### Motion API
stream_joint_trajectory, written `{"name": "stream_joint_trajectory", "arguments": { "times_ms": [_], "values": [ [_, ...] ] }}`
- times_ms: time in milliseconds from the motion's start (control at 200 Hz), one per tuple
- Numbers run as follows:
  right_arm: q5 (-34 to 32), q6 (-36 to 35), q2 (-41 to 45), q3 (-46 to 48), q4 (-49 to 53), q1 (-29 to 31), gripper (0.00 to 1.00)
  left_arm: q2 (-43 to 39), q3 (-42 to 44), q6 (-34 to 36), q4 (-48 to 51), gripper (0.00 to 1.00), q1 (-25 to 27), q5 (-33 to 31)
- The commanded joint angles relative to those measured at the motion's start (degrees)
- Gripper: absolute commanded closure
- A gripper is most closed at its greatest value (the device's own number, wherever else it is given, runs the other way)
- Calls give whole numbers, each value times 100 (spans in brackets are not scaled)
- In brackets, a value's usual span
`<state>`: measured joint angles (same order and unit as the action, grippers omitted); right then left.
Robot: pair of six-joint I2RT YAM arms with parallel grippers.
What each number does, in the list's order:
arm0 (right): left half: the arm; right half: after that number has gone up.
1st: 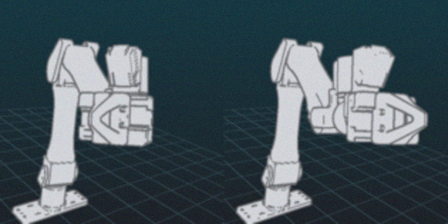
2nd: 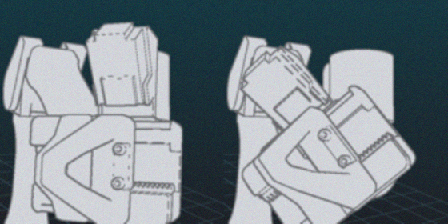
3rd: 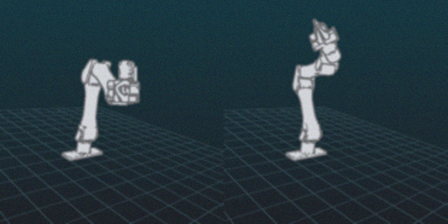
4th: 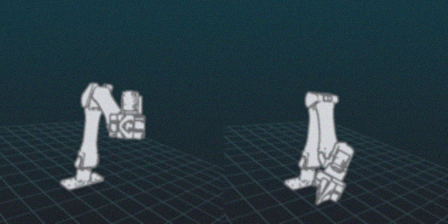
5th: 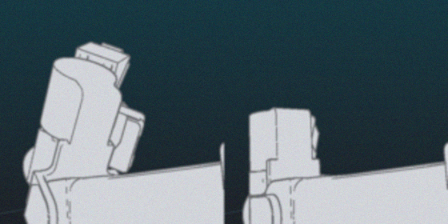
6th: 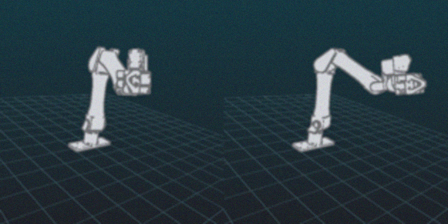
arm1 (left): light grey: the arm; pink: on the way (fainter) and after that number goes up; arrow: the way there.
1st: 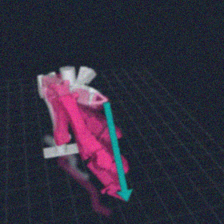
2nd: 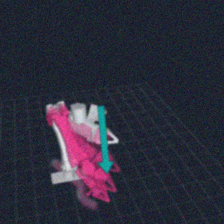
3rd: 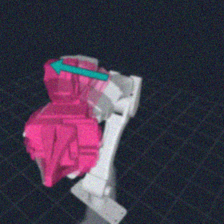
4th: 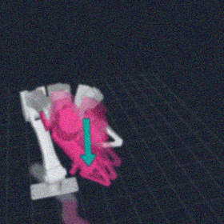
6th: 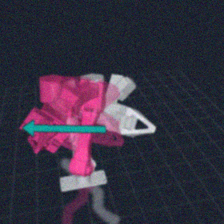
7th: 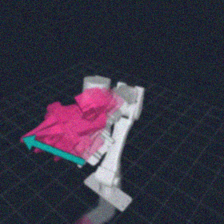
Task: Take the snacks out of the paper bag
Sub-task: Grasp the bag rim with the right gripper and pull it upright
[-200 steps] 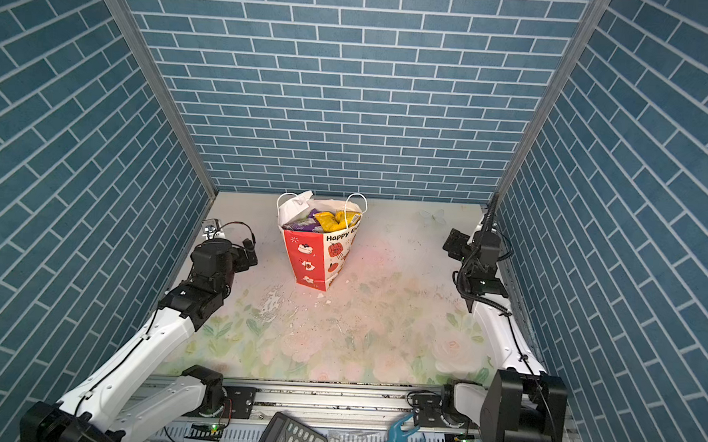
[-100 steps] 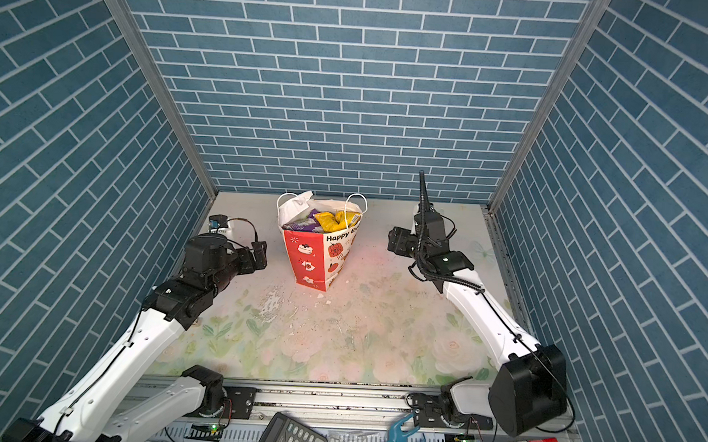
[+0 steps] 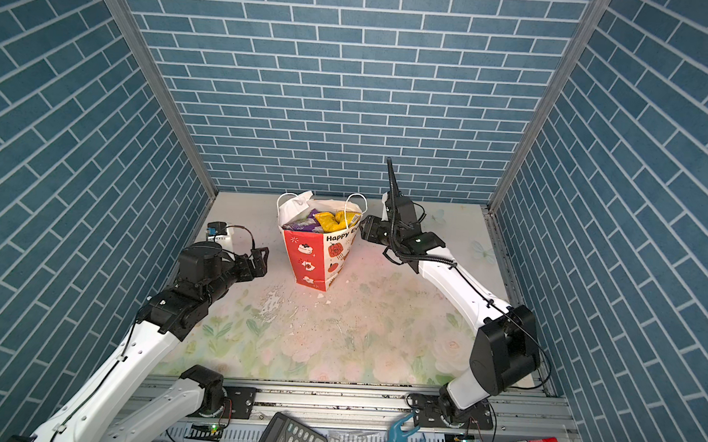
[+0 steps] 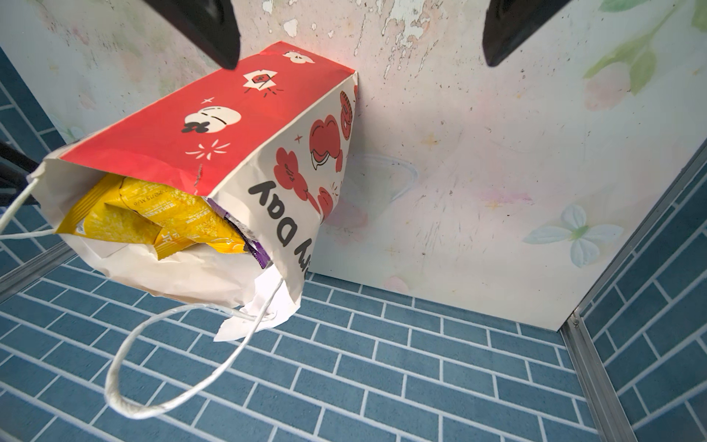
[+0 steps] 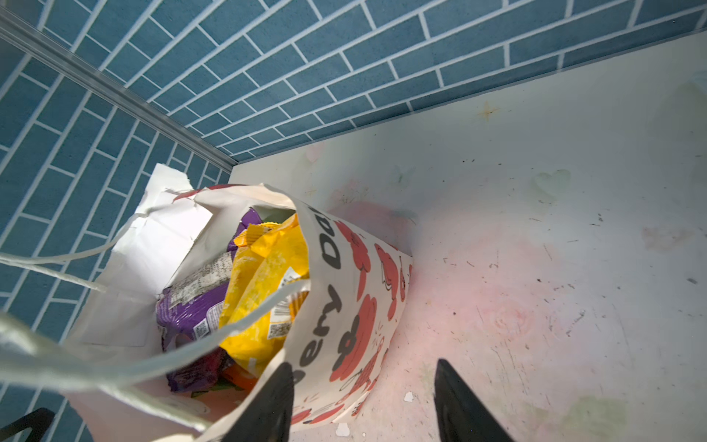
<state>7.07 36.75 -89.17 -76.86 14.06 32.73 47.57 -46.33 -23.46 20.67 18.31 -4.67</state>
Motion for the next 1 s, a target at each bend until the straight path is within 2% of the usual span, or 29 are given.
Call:
{"name": "stream_joint_trajectory", "arguments": {
  "times_ms": [0, 110, 175, 570, 730, 995],
  "values": [
    [206, 300, -52, -232, -203, 74, 42, -33, 117, -45, -168, 0, 31, 121],
    [227, 324, -140, -318, -231, 133, 43, -13, 152, -54, -215, 0, 28, 156],
    [281, 333, -236, -380, -236, 141, 52, 14, 163, -55, -230, 0, 30, 146],
    [184, 350, -437, -521, -176, 217, 83, -44, 164, -77, -237, 1, 24, 170],
    [262, 127, -615, -830, 134, 229, 98, -28, 167, -73, -238, 0, 26, 209],
    [-373, -571, -958, -1657, 1247, 211, 100, -45, 149, -71, -177, 0, 30, 177]
  ]
}}
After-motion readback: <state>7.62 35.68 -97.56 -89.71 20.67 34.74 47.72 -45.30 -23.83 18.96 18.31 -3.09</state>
